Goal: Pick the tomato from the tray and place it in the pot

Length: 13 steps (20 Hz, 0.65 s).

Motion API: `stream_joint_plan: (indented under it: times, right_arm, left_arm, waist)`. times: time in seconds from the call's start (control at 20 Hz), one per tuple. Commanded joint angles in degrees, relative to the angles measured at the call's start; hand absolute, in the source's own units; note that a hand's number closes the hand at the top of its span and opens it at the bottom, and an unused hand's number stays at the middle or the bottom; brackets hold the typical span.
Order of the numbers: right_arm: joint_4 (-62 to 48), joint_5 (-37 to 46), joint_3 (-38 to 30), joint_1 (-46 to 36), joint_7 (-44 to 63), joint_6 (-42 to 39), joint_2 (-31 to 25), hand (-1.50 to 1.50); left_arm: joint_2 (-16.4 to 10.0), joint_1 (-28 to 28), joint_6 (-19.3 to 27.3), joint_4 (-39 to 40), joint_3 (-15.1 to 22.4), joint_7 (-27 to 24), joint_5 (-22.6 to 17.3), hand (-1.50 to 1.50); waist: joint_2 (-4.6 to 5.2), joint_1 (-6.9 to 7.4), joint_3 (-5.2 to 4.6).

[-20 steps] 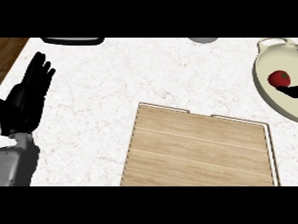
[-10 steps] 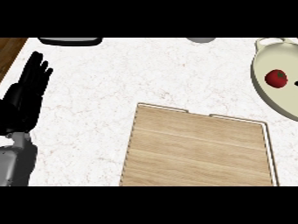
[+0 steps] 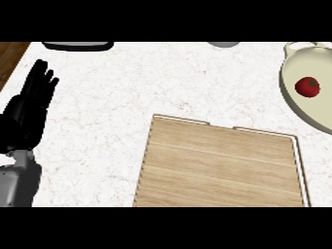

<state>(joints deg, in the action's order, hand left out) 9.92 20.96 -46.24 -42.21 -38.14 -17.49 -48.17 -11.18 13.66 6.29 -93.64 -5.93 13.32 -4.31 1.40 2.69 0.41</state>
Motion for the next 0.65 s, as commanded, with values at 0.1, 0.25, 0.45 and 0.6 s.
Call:
stream_joint_plan:
  times: [0.1,0.25,0.45,0.6]
  right_arm:
    - [-0.8,-0.5,-0.3,2.5,0.1,-5.9,-5.1,-1.50]
    - [-0.8,-0.8,-0.6,3.5,-0.8,-8.5,-6.9,-1.50]
    - [-0.6,-1.0,-0.5,6.7,-4.0,-9.9,-6.6,-1.50]
    - [-0.6,-0.9,-0.4,6.9,-2.4,-11.3,-8.9,-1.50]
  left_arm:
    - [0.9,-1.3,-0.1,1.1,0.3,-1.5,0.1,0.00]
    - [1.7,0.0,0.4,0.5,0.8,-1.5,0.2,0.00]
    - [0.1,-0.4,-1.0,-0.2,0.3,-0.3,-0.3,0.00]
    - [0.0,-1.2,-1.0,0.8,-0.2,-1.0,-0.3,0.00]
  waist:
    - [0.08,0.18,0.02]
    - [0.14,0.29,0.11]
    - [-0.17,-0.06,0.09]
    - [0.09,0.28,0.16]
